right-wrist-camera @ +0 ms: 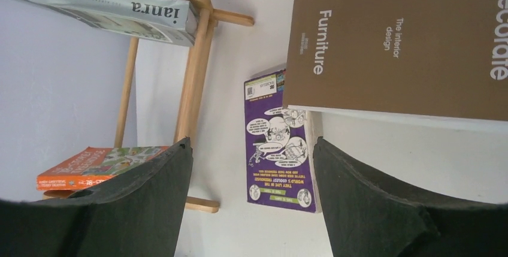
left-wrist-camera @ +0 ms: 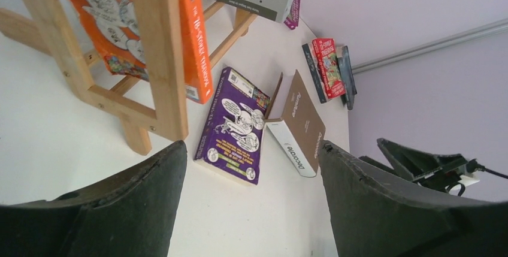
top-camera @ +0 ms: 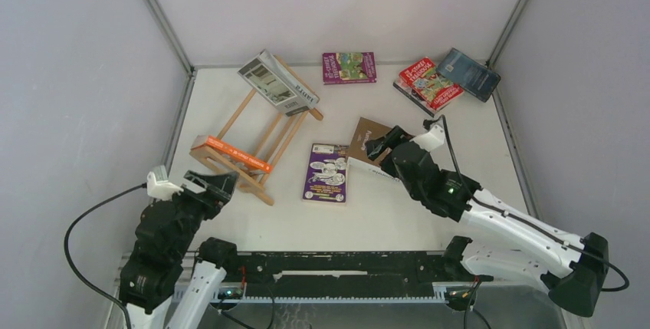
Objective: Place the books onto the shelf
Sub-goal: Pick up the book from the center of the board.
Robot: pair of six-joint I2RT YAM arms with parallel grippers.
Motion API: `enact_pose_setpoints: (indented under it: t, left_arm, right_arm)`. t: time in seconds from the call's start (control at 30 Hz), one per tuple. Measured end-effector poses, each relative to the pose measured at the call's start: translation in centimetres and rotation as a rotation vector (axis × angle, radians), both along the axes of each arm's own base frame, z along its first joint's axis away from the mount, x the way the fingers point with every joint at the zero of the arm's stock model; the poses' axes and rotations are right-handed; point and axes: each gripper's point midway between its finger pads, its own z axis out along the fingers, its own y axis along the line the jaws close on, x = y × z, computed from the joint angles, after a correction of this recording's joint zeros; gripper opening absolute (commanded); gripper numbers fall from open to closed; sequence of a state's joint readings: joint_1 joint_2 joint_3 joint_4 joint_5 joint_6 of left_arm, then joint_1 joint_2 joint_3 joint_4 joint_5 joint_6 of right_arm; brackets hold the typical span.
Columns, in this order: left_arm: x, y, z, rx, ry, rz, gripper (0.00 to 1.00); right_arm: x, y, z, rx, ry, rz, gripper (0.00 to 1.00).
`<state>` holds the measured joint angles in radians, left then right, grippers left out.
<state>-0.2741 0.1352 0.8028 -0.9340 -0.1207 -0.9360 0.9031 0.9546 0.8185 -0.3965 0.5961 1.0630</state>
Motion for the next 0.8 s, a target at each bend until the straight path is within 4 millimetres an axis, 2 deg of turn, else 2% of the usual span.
enact_pose_setpoints:
  t: [0.13, 0.33, 0.5, 0.6, 0.7, 0.8]
  left_arm:
    - [1.4, -0.7, 1.8, 0.001, 0.005, -0.015, 0.84]
    - [4.5, -2.5, 8.5, -0.017, -0.091, -0.062, 0.85]
    - [7.4, -5.7, 14.8, -0.004, -0.185, -0.141, 0.85]
    - [9.0, -9.7, 17.5, 0.021, -0.215, -0.237, 0.85]
    - [11.0, -13.8, 18.2, 0.066, -0.22, -0.309, 0.86]
    - [12.7, -17.2, 15.4, 0.132, -0.163, -0.375, 0.86]
  right_arm:
    - [-0.4, -0.7, 0.5, 0.035, -0.003, -0.011, 0.81]
    - [-0.8, -1.3, 1.2, 0.062, -0.005, -0.002, 0.82]
    - [-1.4, -1.4, 0.8, 0.058, 0.024, 0.02, 0.83]
    - [-1.6, -1.4, 0.2, 0.07, 0.059, 0.025, 0.84]
    - [-1.9, -1.4, 0.1, 0.124, 0.08, 0.017, 0.84]
    - [-2.6, -1.7, -1.2, 0.201, 0.102, 0.001, 0.84]
